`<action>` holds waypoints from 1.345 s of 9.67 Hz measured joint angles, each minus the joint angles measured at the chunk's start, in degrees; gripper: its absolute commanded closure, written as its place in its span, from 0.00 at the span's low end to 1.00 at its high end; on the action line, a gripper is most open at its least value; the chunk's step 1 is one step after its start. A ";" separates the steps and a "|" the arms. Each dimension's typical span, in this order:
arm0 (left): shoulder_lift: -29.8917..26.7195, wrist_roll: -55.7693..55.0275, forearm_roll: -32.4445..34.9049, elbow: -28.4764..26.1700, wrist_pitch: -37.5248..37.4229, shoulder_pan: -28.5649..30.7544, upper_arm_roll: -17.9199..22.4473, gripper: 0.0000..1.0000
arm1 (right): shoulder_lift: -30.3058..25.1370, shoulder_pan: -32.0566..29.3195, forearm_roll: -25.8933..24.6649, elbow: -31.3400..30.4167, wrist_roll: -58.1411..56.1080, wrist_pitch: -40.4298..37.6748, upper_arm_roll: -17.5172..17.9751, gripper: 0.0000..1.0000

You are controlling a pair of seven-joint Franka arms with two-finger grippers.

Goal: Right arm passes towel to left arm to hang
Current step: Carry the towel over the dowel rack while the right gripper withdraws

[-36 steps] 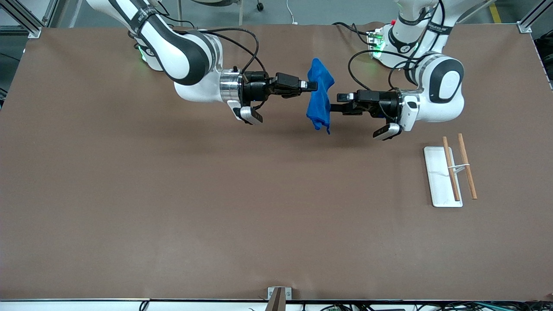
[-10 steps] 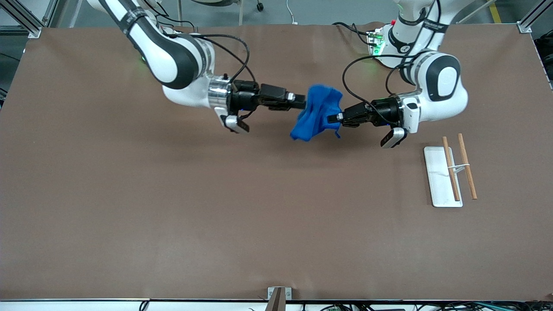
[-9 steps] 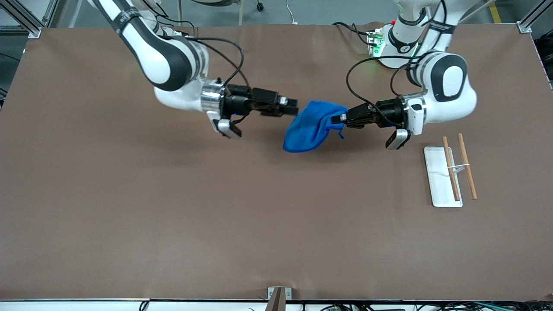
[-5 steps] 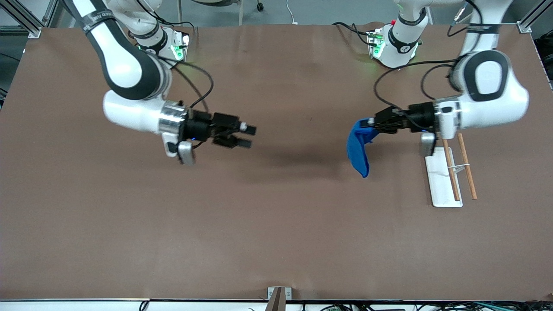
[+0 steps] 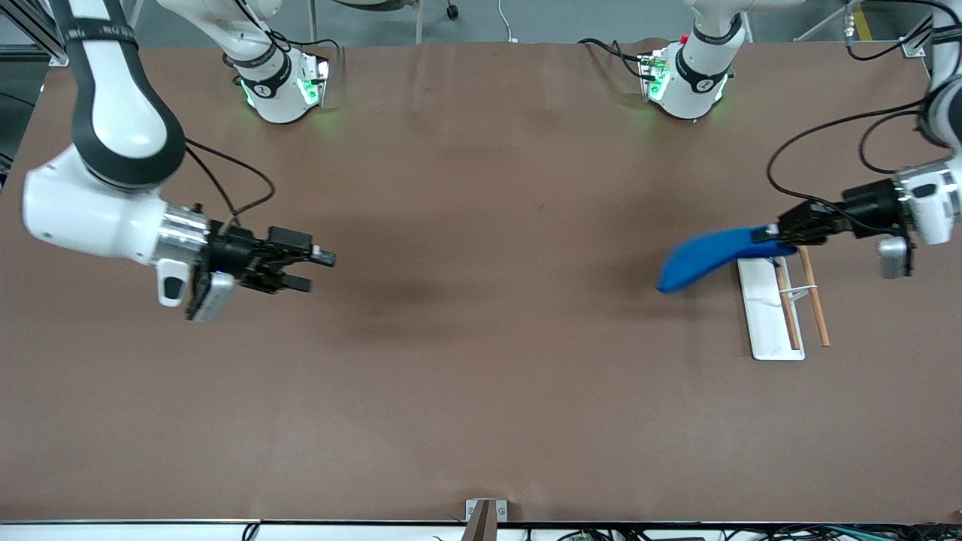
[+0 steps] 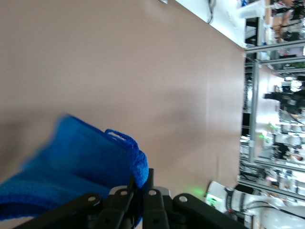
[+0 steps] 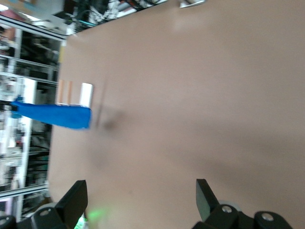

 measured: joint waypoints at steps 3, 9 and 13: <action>7.99 4.32 2.65 5.27 0.13 -0.09 7.34 1.00 | -5.33 0.16 -21.52 0.22 12.41 -2.98 -3.75 0.00; 18.86 8.59 10.10 16.86 0.64 0.55 17.93 0.99 | -11.96 0.32 -42.86 5.09 24.12 -15.15 -13.67 0.00; 25.59 8.68 10.14 20.45 2.80 1.15 19.64 0.01 | -13.10 4.33 -43.62 18.48 24.16 -30.52 -21.57 0.00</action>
